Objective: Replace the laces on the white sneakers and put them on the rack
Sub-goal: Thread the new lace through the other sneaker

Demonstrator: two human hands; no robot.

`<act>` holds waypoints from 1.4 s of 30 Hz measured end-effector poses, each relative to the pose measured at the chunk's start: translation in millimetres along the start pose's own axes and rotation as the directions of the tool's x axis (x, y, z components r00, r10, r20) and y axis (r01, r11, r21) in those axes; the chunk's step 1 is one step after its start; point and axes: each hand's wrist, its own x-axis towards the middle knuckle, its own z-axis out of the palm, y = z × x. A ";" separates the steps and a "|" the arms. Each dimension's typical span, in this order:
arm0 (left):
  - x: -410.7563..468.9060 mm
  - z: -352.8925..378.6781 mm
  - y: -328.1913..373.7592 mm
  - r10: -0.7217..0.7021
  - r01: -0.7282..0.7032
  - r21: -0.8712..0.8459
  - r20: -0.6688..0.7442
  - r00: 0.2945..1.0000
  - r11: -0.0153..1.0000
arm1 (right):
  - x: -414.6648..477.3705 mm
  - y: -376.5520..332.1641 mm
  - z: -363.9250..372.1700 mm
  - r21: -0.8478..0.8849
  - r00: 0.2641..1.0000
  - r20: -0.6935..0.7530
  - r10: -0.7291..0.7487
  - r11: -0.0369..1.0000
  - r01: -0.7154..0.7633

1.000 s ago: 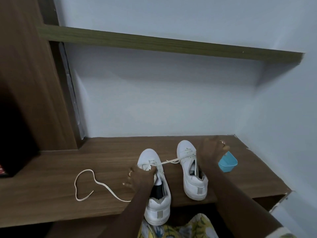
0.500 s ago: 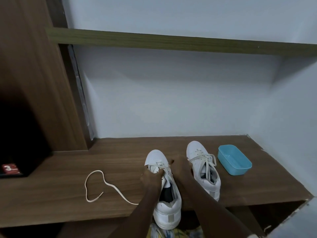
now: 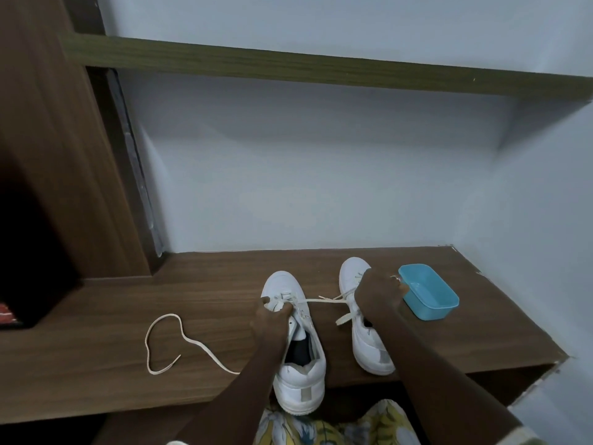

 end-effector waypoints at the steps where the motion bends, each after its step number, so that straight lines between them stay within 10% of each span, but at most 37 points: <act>1: 0.7 0.1 0.2 0.005 -0.005 0.003 0.004 1.000 1.000 | -1.1 -7.1 2.8 0.011 0.999 0.013 -0.037 0.999 0.037; 7: 3.2 1.6 1.4 0.014 -0.013 0.026 -0.006 1.000 1.000 | -12.5 -56.1 31.7 0.335 0.930 0.114 -0.348 0.895 0.294; 12: 3.5 -0.9 2.2 0.005 -0.005 0.022 -0.006 1.000 1.000 | -14.3 -70.0 52.1 0.510 0.940 0.127 -0.317 0.834 0.212; 19: 6.1 0.6 3.8 0.010 -0.010 0.072 -0.001 1.000 0.997 | -3.5 -44.6 44.8 0.496 0.998 0.008 -0.066 0.867 0.053; 33: 5.1 -8.9 4.4 0.236 -0.223 0.349 0.007 0.972 0.910 | -18.3 -63.8 46.2 0.503 0.953 0.126 -0.275 0.846 0.178; 42: 22.1 -12.9 6.0 0.383 -0.421 0.698 0.223 0.896 0.579 | -22.9 -77.0 55.9 0.452 0.974 0.111 -0.200 0.882 0.129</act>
